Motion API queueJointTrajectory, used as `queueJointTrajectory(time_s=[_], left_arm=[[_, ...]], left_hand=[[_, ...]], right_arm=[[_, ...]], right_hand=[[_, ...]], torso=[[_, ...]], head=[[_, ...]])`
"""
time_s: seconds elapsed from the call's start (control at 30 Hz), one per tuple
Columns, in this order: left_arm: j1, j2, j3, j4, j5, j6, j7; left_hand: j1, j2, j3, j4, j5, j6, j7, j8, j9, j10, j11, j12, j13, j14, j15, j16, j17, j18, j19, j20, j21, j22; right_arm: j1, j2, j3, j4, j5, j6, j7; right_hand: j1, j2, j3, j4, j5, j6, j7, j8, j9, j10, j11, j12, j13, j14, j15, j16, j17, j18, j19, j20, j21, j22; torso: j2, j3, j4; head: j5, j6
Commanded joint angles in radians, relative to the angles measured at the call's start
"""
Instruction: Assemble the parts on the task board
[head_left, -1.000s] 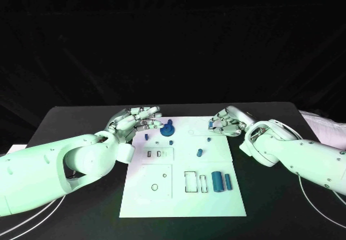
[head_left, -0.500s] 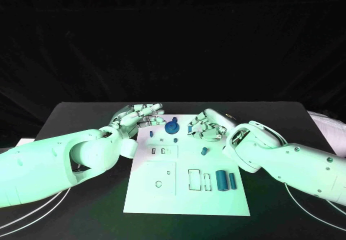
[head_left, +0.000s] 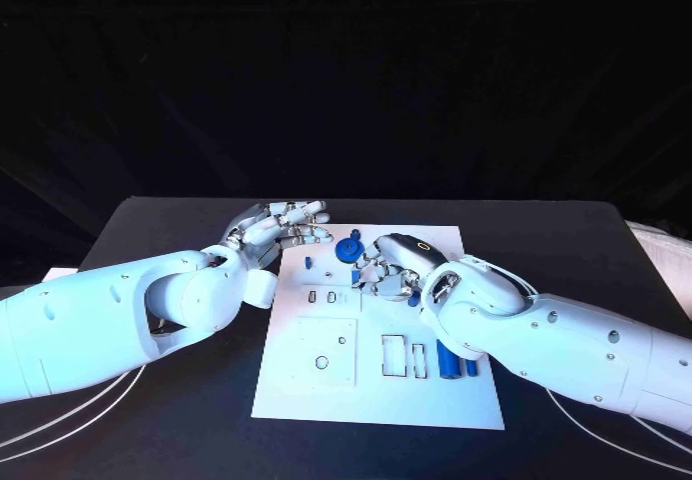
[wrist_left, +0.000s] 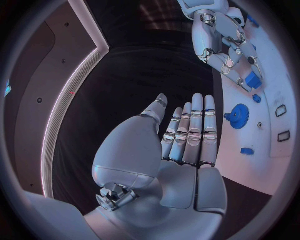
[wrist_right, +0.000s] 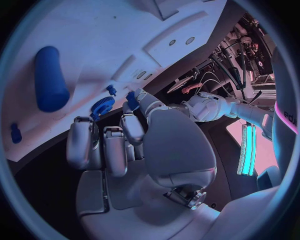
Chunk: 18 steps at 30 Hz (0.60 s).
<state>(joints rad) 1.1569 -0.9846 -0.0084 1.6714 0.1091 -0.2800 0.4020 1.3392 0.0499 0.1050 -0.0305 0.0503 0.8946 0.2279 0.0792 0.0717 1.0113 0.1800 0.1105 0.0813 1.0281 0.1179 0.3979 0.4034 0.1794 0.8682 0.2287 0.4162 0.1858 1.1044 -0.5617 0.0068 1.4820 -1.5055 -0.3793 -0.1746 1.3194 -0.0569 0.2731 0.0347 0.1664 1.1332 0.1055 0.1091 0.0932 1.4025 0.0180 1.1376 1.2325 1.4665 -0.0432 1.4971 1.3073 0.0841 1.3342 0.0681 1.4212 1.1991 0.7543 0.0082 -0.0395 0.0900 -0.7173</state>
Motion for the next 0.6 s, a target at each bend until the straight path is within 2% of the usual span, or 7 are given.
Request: queueJointTrajectory(time_s=[0.03,0.27,0.6], left_arm=[[0.001,0.001,0.001,0.001,0.000,0.017,0.012],[0.001,0.005,0.001,-0.001,0.000,0.019,0.012],[0.001,0.008,0.001,0.000,0.000,0.019,0.012]], left_hand=[[-0.004,0.009,-0.002,-0.005,0.002,-0.005,0.009,-0.005,0.001,-0.003,-0.003,0.003,-0.001,-0.007,0.000,-0.003,0.000,0.002,-0.007,0.000,-0.004,-0.002],[-0.004,0.009,-0.002,-0.005,0.002,-0.005,0.009,-0.005,0.001,-0.003,-0.003,0.003,-0.001,-0.007,0.000,-0.003,0.000,0.002,-0.007,0.000,-0.004,-0.002],[-0.004,0.009,-0.002,-0.005,0.002,-0.005,0.009,-0.005,0.001,-0.003,-0.003,0.003,-0.001,-0.007,0.000,-0.003,0.000,0.002,-0.007,0.000,-0.004,-0.002]], right_arm=[[-0.003,0.019,-0.002,-0.008,-0.057,0.028,-0.052],[-0.006,0.052,-0.006,-0.022,-0.066,0.035,-0.067],[-0.010,0.076,-0.010,-0.035,-0.078,0.052,-0.074]], right_hand=[[0.000,0.007,0.004,0.001,0.002,-0.007,-0.002,-0.005,-0.001,-0.009,0.001,-0.005,-0.001,0.075,-0.004,-0.006,0.123,-0.008,-0.008,-0.002,-0.004,-0.001],[-0.001,0.007,0.004,0.001,0.001,-0.007,-0.001,-0.005,-0.001,-0.009,0.002,-0.005,-0.001,0.075,-0.004,-0.006,0.123,-0.008,-0.008,-0.002,-0.005,-0.002],[-0.004,0.007,0.003,0.003,0.001,-0.009,0.000,-0.007,-0.002,-0.008,0.003,-0.003,0.002,0.075,-0.003,-0.006,0.123,-0.008,-0.008,-0.001,-0.005,-0.002]], torso=[[0.001,-0.0003,-0.0005],[0.001,-0.0007,0.0016],[0.000,0.0000,-0.0012]], head=[[0.001,-0.002],[-0.001,-0.004],[0.002,-0.008]])
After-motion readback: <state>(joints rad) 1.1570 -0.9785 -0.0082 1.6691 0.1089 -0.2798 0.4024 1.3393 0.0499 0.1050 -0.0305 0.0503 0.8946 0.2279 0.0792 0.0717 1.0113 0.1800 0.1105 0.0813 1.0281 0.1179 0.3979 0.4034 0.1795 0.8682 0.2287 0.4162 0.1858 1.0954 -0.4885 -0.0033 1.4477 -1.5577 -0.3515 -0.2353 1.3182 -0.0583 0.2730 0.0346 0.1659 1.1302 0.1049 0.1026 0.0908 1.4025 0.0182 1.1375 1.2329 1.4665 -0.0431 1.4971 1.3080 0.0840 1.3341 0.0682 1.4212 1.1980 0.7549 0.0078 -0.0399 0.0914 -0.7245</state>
